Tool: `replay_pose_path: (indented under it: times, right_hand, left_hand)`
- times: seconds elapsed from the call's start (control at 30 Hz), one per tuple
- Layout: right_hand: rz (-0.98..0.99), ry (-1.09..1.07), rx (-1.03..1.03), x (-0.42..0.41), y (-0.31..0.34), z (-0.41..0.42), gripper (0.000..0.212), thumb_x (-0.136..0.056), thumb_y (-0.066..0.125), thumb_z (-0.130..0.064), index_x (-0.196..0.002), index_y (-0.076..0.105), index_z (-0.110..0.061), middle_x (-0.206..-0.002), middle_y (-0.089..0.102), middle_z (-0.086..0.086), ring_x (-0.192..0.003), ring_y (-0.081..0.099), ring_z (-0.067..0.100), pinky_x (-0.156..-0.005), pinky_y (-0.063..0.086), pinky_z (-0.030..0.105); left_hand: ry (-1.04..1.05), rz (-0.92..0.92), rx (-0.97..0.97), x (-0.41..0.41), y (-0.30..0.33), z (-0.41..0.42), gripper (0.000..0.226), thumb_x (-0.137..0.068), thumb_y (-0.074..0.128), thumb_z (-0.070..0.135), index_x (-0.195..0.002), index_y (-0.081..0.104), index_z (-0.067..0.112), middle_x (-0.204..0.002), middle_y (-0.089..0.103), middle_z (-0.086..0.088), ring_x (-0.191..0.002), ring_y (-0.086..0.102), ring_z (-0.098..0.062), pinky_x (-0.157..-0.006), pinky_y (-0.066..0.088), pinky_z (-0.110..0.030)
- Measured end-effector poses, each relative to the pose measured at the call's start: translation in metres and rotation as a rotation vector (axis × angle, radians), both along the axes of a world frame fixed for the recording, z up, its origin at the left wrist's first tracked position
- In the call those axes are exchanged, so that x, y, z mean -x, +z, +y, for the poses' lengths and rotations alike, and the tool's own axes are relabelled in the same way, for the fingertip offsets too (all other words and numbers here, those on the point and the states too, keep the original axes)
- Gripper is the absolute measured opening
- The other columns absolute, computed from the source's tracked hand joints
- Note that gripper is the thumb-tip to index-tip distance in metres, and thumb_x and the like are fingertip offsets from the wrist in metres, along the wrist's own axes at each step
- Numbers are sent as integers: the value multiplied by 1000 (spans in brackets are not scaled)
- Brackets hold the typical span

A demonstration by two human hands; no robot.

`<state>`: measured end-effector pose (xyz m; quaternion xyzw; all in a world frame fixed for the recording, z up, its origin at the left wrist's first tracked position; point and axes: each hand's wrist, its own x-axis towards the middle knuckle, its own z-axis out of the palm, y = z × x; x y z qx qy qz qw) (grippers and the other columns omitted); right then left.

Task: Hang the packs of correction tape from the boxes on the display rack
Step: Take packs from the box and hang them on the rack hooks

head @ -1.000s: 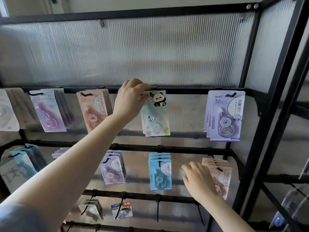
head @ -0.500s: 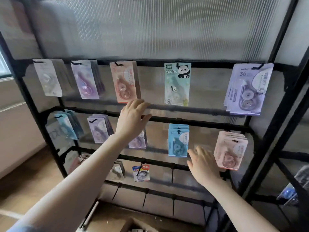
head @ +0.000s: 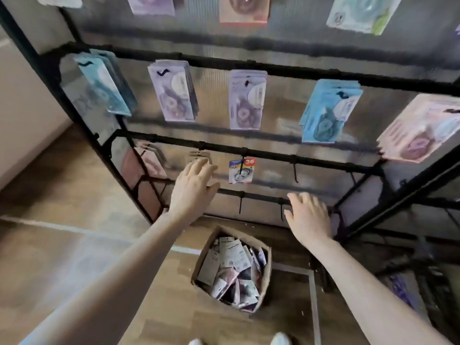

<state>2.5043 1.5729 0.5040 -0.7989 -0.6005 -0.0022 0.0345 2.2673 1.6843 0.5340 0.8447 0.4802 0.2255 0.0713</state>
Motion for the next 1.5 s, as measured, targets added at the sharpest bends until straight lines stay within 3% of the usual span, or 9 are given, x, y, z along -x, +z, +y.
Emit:
replay_pose_path:
  times: [0.23,0.5,0.87,0.97,1.07,1.17,1.23,1.37,1.5]
  right_hand:
    - [121,-71,219,35,-141,-15,41,-91,53,-29,-129,48,-14,-121,52,14,-111,48,34,-90,39,42]
    - [194,-106,409,35,-324,-15,39,-90,52,-23,-128,48,-12,-122,50,15,-112,47,35,-93,39,44]
    - [81,45,697,9,-514,-32,31,-92,48,-20,-120,52,-6,-127,48,14,-129,34,30,-107,29,42]
    - [37,112,635,8,-555,-40,23,-77,68,-10,-97,65,2,-102,62,21,-111,52,38,-106,33,47]
    - [-34,157,559,14,-582,-44,21,-68,72,-2,-87,67,3,-86,65,22,-98,60,39,-105,35,48]
    - [-20,134,548,23,-593,-41,12,-67,60,3,-76,68,0,-68,63,16,-73,59,33,-82,49,45]
    - [6,99,550,27,-595,-37,11,-64,56,3,-63,64,-3,-58,60,13,-61,56,30,-72,47,42]
    - [-40,-4,620,32,-599,-33,16,-66,56,4,-60,62,-9,-58,60,8,-65,54,27,-76,36,38]
    - [15,-22,587,33,-597,-31,19,-79,53,-1,-72,63,-14,-70,64,5,-79,53,25,-81,22,36]
  left_hand:
    - [13,82,216,34,-148,-14,49,-83,44,40,-117,60,8,-127,54,-16,-120,47,-34,-103,35,-39]
    - [62,174,477,29,-340,-20,40,-87,58,20,-126,51,13,-141,41,-9,-129,36,-29,-99,34,-39]
    - [-272,609,700,-4,-564,-7,59,-93,51,28,-145,24,20,-155,16,-1,-143,9,-20,-114,14,-33]
    - [-360,654,695,-24,-602,-1,53,-96,48,28,-144,26,23,-155,17,1,-143,10,-18,-114,15,-34]
    - [-483,691,673,-44,-632,2,55,-95,47,13,-144,26,25,-155,18,2,-143,11,-18,-114,18,-36]
    - [-562,659,681,-60,-653,3,59,-92,47,3,-144,30,27,-150,31,4,-139,22,-17,-112,22,-35]
    - [-590,658,709,-67,-662,2,50,-95,44,8,-140,35,26,-142,43,4,-133,33,-18,-107,28,-36]
    - [-580,656,757,-69,-675,2,38,-100,29,32,-133,45,23,-134,50,1,-125,40,-20,-105,29,-40]
    - [-597,627,771,-65,-664,10,45,-95,20,29,-125,53,21,-126,55,1,-118,43,-19,-102,34,-40]
